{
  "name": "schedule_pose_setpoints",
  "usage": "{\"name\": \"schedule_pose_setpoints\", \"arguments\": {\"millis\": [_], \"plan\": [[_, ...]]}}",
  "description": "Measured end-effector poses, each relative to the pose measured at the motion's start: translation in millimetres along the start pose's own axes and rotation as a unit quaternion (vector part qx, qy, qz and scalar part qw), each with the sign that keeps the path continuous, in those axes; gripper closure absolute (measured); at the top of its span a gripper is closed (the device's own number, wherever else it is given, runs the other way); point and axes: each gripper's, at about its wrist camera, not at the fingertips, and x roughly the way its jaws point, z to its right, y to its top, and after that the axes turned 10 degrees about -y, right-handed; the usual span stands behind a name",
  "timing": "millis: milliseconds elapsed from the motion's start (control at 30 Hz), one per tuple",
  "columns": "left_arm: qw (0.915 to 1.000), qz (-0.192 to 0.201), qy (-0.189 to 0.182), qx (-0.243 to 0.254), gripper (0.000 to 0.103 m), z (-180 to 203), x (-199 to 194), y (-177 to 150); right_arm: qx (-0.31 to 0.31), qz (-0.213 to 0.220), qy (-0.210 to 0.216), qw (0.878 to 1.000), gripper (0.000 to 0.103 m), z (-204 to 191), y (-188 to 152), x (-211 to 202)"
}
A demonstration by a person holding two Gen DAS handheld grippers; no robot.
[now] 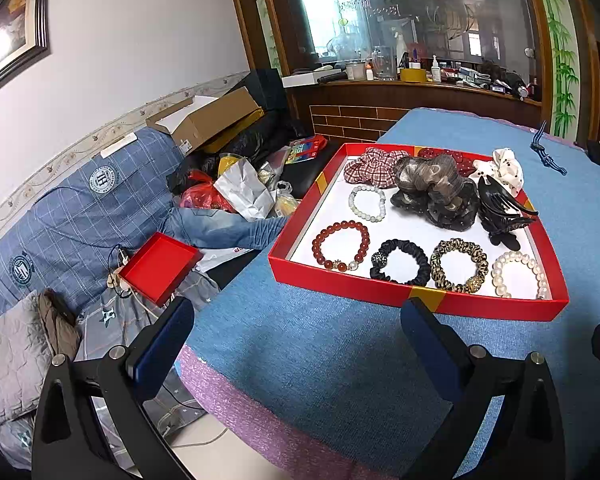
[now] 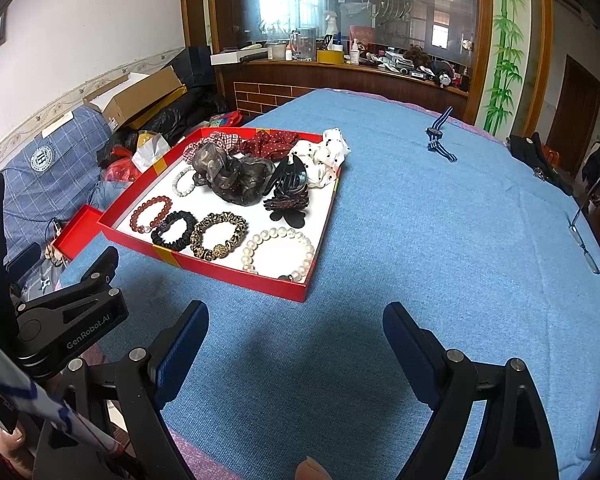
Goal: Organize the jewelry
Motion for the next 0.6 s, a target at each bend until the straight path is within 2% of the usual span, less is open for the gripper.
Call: {"name": "schedule_pose_setpoints", "arguments": {"millis": [400,533,600], "plan": [[1.0,0.0,0.007,0.005,0.0,0.7,-0.5,0.9,0.006,0.001,0.004,1.0,0.011,2.5,-1.2,-0.7],[0.9986,0.014,0.026,0.043,0.0,17.2,-7.6,7.0,0.042,-0.003,-0.002,0.999,0.011,25.4,-0.8,-0.3],[0.9973,0.02,0.0,0.07,0.0,34.0,-15.1,12.3,0.064,-0.006,-0.012,0.998,0.011,44.0,-0.5,0.7]]}}
